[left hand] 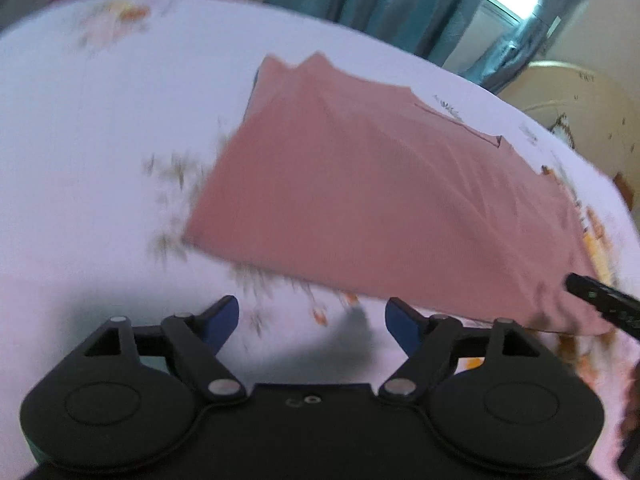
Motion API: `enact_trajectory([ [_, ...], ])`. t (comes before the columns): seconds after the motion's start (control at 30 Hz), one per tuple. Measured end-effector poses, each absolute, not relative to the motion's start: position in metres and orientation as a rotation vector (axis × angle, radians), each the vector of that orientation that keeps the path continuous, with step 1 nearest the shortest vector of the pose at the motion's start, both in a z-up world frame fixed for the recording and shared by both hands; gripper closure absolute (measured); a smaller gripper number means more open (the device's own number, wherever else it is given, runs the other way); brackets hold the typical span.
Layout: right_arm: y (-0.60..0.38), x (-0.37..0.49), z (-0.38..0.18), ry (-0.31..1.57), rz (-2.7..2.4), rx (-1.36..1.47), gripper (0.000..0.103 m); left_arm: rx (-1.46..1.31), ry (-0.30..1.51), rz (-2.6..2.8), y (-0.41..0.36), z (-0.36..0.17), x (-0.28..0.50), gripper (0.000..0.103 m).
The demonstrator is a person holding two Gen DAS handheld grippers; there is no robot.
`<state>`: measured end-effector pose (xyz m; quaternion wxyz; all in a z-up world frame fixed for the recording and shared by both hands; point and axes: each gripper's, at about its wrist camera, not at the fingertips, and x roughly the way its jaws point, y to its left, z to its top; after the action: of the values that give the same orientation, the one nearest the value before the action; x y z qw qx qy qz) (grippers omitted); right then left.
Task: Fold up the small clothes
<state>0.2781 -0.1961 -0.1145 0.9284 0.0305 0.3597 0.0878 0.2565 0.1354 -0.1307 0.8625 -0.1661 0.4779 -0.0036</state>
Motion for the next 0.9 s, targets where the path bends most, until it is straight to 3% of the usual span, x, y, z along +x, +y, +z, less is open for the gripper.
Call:
enact_trajectory([
  [0.2, -0.179, 0.289, -0.117, 0.743, 0.21, 0.087, 0.064, -0.564, 0.967, -0.018, 0.15, -0.142, 0.259, 0.021],
  [0.37, -0.165, 0.303, -0.119, 0.732, 0.219, 0.084, 0.064, -0.742, 0.867, -0.018, 0.164, -0.155, 0.282, 0.013],
  [0.5, -0.155, 0.324, -0.121, 0.72, 0.211, 0.073, 0.064, -0.805, 0.779, -0.004, 0.166, -0.161, 0.305, 0.016],
  [0.6, -0.148, 0.341, -0.126, 0.722, 0.192, 0.066, 0.064, -0.845, 0.729, 0.011, 0.168, -0.167, 0.316, 0.038],
  [0.67, -0.144, 0.351, -0.131, 0.719, 0.183, 0.056, 0.064, -0.857, 0.724, 0.027, 0.17, -0.173, 0.321, 0.068],
  [0.73, -0.139, 0.358, -0.14, 0.737, 0.177, 0.032, 0.064, -0.846, 0.723, 0.055, 0.17, -0.176, 0.322, 0.085],
  [0.9, -0.135, 0.359, -0.15, 0.738, 0.159, -0.014, 0.064, -0.857, 0.715, 0.05, 0.177, -0.178, 0.319, 0.093],
])
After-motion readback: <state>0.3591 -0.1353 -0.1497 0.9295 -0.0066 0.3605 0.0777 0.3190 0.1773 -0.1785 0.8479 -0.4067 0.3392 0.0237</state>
